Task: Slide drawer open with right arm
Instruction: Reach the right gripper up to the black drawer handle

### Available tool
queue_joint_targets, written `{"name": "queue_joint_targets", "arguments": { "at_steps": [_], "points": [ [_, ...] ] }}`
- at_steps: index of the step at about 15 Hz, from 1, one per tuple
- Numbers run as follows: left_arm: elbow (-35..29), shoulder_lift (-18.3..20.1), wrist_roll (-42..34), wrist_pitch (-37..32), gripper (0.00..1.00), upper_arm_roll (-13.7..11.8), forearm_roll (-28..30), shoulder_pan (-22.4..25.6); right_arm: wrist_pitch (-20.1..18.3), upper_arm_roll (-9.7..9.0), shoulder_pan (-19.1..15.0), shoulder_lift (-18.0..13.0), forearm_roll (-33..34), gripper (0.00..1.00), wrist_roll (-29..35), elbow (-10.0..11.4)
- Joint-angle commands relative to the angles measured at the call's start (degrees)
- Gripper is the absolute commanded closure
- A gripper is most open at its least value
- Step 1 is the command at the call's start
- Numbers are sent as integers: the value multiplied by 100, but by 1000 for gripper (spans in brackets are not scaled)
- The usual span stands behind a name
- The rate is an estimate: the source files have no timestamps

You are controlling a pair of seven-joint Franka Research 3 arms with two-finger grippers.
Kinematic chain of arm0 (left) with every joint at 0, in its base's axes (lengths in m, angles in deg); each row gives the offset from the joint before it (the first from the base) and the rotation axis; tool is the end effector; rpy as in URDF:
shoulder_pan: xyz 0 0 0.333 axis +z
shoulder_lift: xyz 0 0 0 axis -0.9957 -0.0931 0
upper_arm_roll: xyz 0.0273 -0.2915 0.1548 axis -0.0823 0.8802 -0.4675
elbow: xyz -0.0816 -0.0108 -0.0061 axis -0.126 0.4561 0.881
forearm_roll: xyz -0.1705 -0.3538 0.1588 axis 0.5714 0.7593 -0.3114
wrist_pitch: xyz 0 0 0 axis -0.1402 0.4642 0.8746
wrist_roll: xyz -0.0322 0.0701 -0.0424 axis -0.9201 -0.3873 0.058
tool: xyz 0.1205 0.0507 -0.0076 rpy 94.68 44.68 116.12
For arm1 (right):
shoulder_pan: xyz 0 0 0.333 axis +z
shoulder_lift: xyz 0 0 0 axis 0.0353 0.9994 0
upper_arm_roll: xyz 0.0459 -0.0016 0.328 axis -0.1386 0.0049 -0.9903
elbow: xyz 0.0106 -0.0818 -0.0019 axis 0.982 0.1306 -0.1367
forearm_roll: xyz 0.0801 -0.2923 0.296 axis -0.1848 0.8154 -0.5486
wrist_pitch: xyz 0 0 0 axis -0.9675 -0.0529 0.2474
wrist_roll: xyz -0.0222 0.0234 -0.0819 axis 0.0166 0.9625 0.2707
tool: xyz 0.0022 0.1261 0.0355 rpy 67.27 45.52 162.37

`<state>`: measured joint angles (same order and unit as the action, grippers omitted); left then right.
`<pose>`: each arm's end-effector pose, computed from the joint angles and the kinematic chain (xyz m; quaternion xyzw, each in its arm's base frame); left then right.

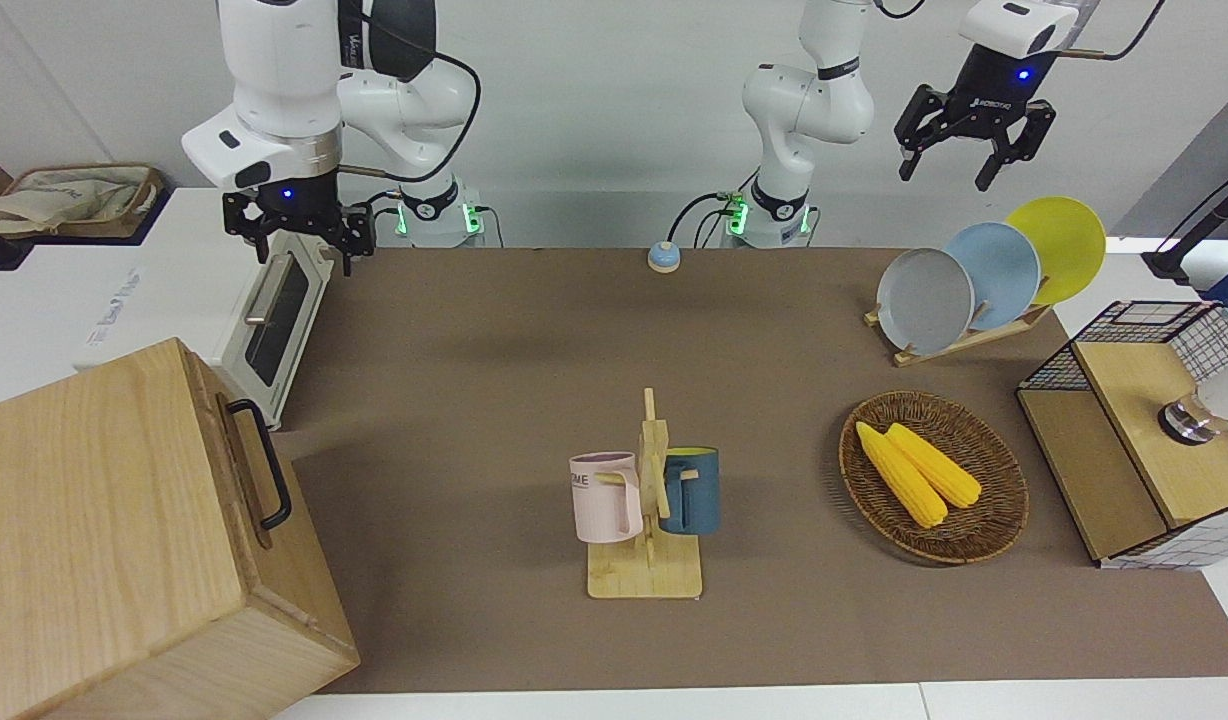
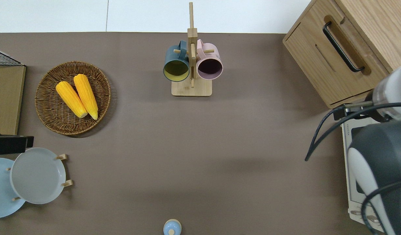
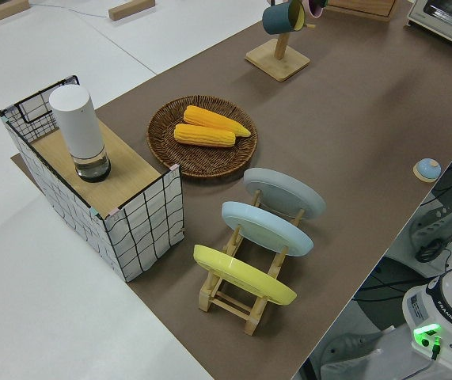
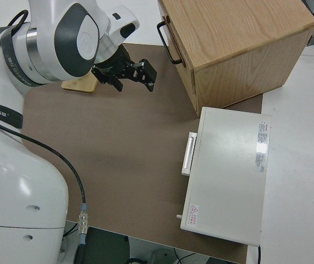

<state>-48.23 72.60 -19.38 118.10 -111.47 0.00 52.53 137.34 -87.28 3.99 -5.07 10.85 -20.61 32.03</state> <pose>0.5210 -0.0240 0.7133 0.9947 -0.0811 0.0538 0.0328 0.5947 0.0459 0.6134 0.9868 0.0132 -0.0071 0.1614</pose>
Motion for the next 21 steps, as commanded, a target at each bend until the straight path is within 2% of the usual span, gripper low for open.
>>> {"name": "queue_joint_targets", "arguments": {
  "at_steps": [1, 3, 6, 8, 11, 21],
  "points": [
    [-97, 122, -17, -38, 2, -101, -164, -188, 91, -549, -12, 176, 1129, 15, 72, 29],
    [-97, 130, -17, -38, 5, -101, -164, -188, 248, -726, -12, 193, 1552, 15, 81, 107],
    [-97, 130, -17, -38, 2, -101, -164, -188, 451, -938, 84, 255, 2246, 15, 291, 371],
    [-97, 122, -17, -38, 5, -101, -164, -179, 504, -938, 224, 404, 2650, 15, 519, 433],
    [-97, 130, -17, -38, 2, -101, -164, -179, 609, -955, 418, 615, 3441, 15, 862, 661],
    [-97, 122, -17, -38, 2, -101, -164, -188, 1058, -947, 497, 1415, 5876, 15, 951, 670]
  ]
}}
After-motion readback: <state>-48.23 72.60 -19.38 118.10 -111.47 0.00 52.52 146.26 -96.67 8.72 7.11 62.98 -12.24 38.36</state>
